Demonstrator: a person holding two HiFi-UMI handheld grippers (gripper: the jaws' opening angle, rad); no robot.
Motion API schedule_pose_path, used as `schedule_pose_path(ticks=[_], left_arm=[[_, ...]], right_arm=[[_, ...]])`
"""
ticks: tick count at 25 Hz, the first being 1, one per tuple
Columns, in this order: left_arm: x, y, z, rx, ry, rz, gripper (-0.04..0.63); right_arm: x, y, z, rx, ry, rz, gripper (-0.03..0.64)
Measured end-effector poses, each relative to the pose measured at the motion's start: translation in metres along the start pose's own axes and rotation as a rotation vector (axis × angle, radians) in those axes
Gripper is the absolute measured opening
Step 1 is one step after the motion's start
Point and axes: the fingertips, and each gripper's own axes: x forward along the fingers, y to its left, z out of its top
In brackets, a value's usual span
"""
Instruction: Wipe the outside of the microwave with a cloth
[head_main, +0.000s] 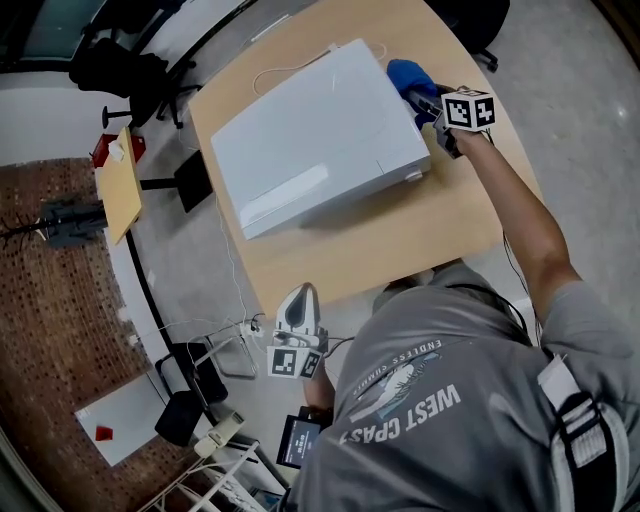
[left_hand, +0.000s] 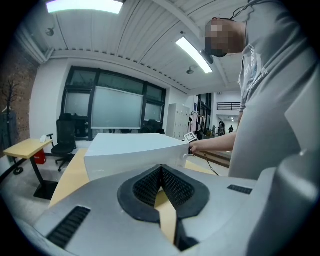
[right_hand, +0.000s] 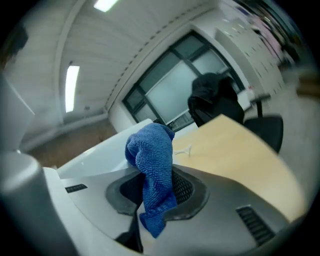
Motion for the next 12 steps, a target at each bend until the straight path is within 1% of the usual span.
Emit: schedule_pose_path(ticks=[3,4,5,7,8,12], left_arm=[[0.002,0.016,-0.014,-0.014,-0.032,-0.002,0.023],[0.003,0.022,-0.016,-0.022,-0.041,-0.008,0.023],[0.004,0.027,-0.016,-0.030,-0.053,-0.017,0.023],[0.007,0.037,-0.011,-0.037,-0.081,-0.041,0.023],[0.008,0.042,-0.007,-0.035,-0.094,-0.054,0.023],[0.004,0.071,0.003,-0.032,-0.129,-0.085,0.023]], right_arm=[[0.002,0.029,0.035,-0.470,0.105,-0.068,0.089],[0.003,0.041,0.042,-0.596,0.141,-0.076,0.089],[0.005,0.053,0.047,-0.686,0.177,-0.075,0.089],[0.008,0.074,0.052,-0.805,0.258,-0.074,0.089],[0.009,0.081,0.054,-0.858,0.306,-0.089,0.089],[0.010,0.096,0.059,-1.097,0.515,-0.208,0.089]])
